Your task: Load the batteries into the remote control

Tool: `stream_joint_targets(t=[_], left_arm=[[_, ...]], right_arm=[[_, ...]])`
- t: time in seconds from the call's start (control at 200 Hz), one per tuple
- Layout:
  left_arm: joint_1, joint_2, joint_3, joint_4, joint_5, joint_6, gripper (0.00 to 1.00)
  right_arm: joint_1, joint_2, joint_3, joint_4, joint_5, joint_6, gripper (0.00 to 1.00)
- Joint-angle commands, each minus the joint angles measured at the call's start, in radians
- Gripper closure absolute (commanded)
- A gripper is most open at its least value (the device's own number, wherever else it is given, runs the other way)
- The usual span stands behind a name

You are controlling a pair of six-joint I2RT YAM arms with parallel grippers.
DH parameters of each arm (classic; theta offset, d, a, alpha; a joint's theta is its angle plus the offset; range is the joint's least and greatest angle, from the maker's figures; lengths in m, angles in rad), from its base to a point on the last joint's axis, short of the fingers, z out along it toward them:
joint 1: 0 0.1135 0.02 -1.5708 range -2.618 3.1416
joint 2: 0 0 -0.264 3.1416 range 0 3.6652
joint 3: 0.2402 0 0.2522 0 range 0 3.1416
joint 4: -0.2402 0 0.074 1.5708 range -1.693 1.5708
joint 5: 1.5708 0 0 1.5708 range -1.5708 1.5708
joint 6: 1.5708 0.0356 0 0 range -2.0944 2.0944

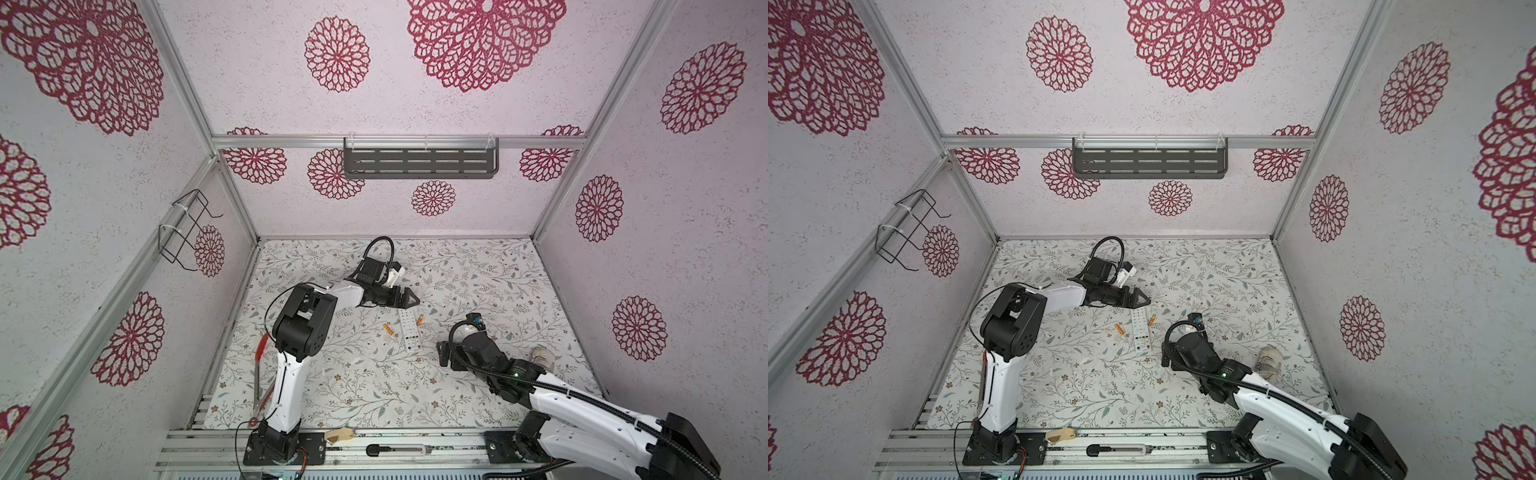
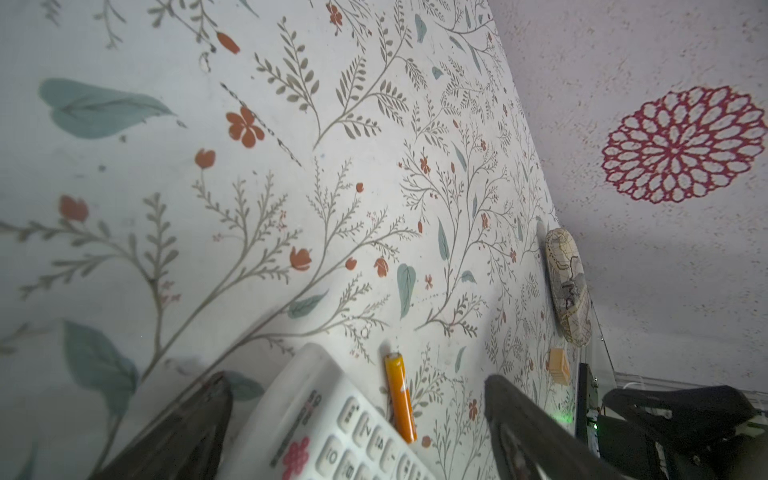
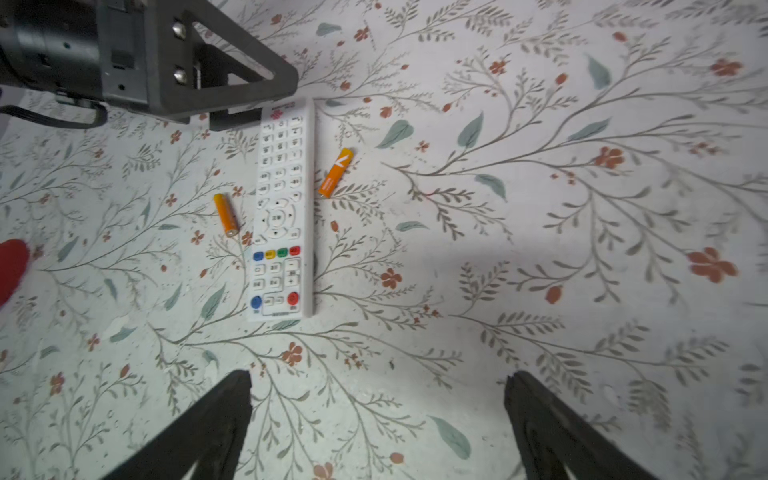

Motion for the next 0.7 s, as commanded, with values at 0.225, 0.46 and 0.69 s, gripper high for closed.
stream_joint_targets(t=[0.225, 0.46, 0.69], left_arm=[[-0.049, -0.153, -0.207, 0.013, -0.022, -0.014, 0.03], [-0.103, -0.254, -0.298, 0.012, -0.057, -0.026, 0.03], [-0.123, -0.297, -0.364, 0.064, -0.065, -0.072, 0.03]], right_arm=[[0.002, 0.079, 0.004, 0.092, -0.072, 0.054, 0.01], [0.003, 0.043, -0.017, 0.091, -0.182, 0.037, 0.01], [0.07, 0.022, -0.102, 0.129, -0.263, 0.116, 0.01]])
